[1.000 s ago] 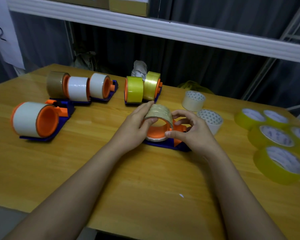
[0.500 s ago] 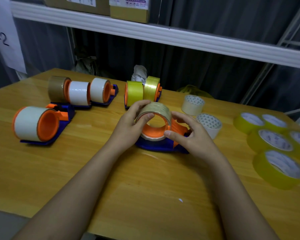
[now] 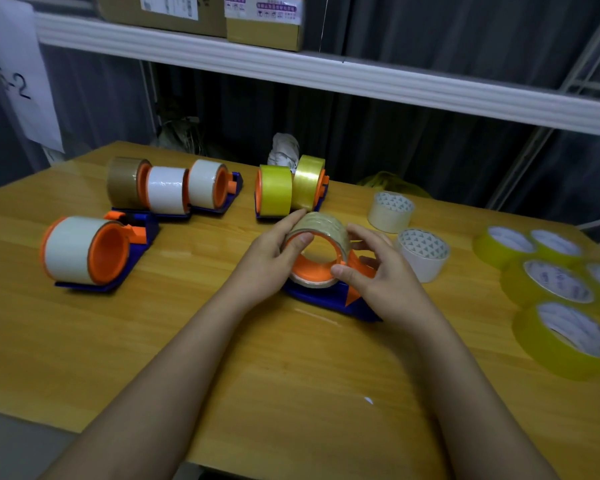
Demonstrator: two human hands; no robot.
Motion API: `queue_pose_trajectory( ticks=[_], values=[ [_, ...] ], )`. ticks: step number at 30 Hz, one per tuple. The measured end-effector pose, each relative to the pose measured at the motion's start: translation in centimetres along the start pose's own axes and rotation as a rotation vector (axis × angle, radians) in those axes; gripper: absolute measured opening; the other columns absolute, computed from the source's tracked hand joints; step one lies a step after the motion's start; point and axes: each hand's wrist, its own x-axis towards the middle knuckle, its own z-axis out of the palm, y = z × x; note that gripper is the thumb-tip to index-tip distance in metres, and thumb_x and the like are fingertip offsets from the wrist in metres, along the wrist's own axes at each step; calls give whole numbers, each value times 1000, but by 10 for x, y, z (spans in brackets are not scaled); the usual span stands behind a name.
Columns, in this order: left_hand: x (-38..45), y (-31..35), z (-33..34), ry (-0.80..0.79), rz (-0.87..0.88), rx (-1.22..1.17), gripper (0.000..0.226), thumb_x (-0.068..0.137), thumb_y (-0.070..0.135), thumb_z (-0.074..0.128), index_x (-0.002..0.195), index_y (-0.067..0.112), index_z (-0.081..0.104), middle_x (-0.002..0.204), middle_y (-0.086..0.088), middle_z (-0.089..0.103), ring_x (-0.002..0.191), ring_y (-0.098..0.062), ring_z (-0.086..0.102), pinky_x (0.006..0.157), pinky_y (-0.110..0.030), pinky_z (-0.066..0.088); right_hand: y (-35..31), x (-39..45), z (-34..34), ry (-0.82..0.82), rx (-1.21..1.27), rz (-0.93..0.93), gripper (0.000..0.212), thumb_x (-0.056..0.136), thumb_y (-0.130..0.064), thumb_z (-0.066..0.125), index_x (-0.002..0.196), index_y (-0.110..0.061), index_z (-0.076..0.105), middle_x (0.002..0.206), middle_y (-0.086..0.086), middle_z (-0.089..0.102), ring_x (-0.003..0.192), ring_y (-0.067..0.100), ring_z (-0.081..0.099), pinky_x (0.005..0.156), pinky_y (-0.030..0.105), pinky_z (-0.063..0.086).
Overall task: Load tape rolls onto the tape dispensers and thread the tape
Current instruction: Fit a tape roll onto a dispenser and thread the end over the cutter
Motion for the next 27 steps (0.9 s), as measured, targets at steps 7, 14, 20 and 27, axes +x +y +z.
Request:
queue_pose_trajectory(
  ticks=[7,14,20,27],
  values=[
    [-1,-3,1,-36,-10,-16,48,99,27,46,146,30,33,136,12,44,127,-4,42,107,-26,37,-1,-3,2,-1,-42,-18,65,88,-27,67,145,-27,36,128,-17,34,119,-1,36,95,8,31],
    [-3,-3,-6,-63,60,-29,52,92,19,59,140,27,39,138,8,44,130,-5,39,106,-27,39,6,1,17,184,-127,-171,55,93,-11,62,144,-21,43,129,-16,41,113,-16,29,91,-6,25],
    [-10,2,-35,343,61,340,50,91,11,52,138,24,42,141,3,40,128,-16,39,106,-43,39,13,5,21,280,-216,-187,48,83,-34,73,128,-22,60,115,-8,45,108,2,34,92,17,33],
    [-29,-19,-114,702,-360,997,55,87,33,62,129,3,45,151,-24,23,142,-42,11,113,-57,6,-6,7,33,327,-259,-291,30,91,-26,64,119,-17,65,122,4,51,120,20,39,97,23,30]
  ],
)
